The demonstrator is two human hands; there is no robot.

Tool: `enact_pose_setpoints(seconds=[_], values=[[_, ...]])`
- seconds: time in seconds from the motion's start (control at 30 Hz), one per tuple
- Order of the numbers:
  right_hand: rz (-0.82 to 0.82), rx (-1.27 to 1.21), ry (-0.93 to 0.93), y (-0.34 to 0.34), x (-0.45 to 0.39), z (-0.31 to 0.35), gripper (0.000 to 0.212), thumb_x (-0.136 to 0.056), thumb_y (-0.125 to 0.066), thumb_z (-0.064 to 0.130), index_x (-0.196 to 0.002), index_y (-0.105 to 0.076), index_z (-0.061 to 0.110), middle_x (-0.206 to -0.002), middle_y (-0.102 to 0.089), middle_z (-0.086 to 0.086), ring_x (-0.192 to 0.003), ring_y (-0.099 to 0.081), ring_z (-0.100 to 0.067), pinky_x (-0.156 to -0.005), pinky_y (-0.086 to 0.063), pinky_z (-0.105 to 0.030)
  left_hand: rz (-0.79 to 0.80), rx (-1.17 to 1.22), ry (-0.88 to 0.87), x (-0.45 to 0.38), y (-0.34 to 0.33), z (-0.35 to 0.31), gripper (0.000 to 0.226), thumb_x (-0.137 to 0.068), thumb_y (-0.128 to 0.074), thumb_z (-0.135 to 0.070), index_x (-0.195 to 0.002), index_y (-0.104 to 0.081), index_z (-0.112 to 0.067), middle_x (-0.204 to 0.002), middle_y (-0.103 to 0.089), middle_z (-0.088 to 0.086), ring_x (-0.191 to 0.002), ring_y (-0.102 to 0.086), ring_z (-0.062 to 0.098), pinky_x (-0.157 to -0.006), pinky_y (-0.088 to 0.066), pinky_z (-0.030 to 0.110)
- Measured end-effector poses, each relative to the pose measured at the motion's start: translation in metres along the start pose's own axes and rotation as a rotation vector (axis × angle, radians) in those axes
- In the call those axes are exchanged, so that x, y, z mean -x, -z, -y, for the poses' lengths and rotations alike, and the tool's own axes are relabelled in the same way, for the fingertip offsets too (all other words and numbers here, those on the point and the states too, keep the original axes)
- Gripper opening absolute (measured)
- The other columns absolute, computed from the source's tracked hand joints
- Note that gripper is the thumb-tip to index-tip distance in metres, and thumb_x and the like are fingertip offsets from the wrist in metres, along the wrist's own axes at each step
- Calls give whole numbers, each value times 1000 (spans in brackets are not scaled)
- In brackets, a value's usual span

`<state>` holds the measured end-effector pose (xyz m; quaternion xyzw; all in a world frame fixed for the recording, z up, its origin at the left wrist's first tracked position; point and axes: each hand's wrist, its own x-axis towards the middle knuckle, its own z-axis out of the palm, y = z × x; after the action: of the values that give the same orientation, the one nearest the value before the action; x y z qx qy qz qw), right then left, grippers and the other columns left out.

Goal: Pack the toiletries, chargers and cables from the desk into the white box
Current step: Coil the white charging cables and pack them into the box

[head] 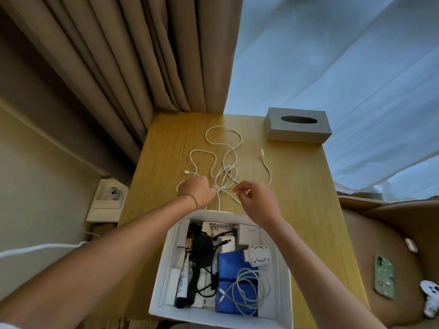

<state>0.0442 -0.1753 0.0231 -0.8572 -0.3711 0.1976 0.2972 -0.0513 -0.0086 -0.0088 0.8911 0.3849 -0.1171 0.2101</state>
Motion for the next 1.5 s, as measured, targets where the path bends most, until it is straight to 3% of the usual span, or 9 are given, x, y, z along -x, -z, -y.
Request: enact_pose_setpoints(seconds=[0.17,0.4,0.7,0.83,0.97,1.13,1.3,1.4,1.5], values=[[9,-28,-2,-5,-6,-8,22,-94,-58,15,-101,-78,22,-94,-76,10,-70,-63,-3,-66,-52,-27,237,24,180,-32,-20,-10,50,-82,-58,-64,-70,-53,-16,-65,-60,0,-52,-54,17,-46,-37,24],[-8,-96,12,3,2,-17,20,-96,-59,16,-98,-78,23,-92,-73,14,-57,-54,9,-57,-38,-13,620,730,398,-44,-34,-15,23,-102,-40,-9,-111,-59,1,-82,-72,15,-73,-71,26,-78,-60,40],[58,-144,116,11,-3,24,45,-95,-56,9,-137,-58,26,-130,-67,6,-120,-59,-10,-100,-47,-29,441,721,39,18,31,-25,33,-105,-39,-29,-81,-56,-13,-56,-41,-3,-45,-32,12,-44,-28,24],[149,-133,166,10,-5,39,43,-96,-57,13,-137,-57,27,-126,-68,4,-118,-60,-14,-100,-48,-35,210,789,-134,55,65,-20,38,-105,-45,-28,-72,-55,-12,-55,-43,-2,-48,-36,14,-49,-30,27],[53,-16,235,8,-11,55,23,-102,-53,32,-89,-70,24,-88,-67,7,-86,-56,-12,-96,-45,-45,-48,1009,-259,87,94,-11,37,-102,-51,-23,-69,-55,-6,-71,-57,12,-70,-55,22,-74,-45,39],[-55,-94,303,6,-7,78,35,-105,-48,28,-74,-66,25,-88,-62,12,-97,-55,-11,-104,-37,-51,36,1742,-294,102,121,-14,34,-104,-39,-27,-77,-48,-8,-125,-65,25,-120,-62,29,-103,-45,41],[-14,-120,288,4,1,96,31,-104,-49,27,-80,-66,20,-93,-67,9,-110,-56,-12,-118,-22,-54,44,2164,-266,98,143,-21,43,-107,-30,-37,-75,-48,-13,-88,-65,13,-97,-69,32,-104,-44,51],[67,-9,293,6,10,101,29,-103,-47,26,-89,-71,18,-102,-70,6,-116,-55,-12,-124,-7,-51,-105,2138,-235,93,153,-28,43,-107,-27,-38,-74,-46,-18,-71,-51,3,-66,-55,21,-79,-53,42],[148,85,332,8,23,102,34,-104,-43,30,-86,-69,19,-91,-71,6,-104,-60,-8,-125,0,-50,-427,1779,-185,87,163,-29,36,-107,-30,-32,-75,-44,-21,-70,-44,1,-49,-37,12,-41,-29,20]])
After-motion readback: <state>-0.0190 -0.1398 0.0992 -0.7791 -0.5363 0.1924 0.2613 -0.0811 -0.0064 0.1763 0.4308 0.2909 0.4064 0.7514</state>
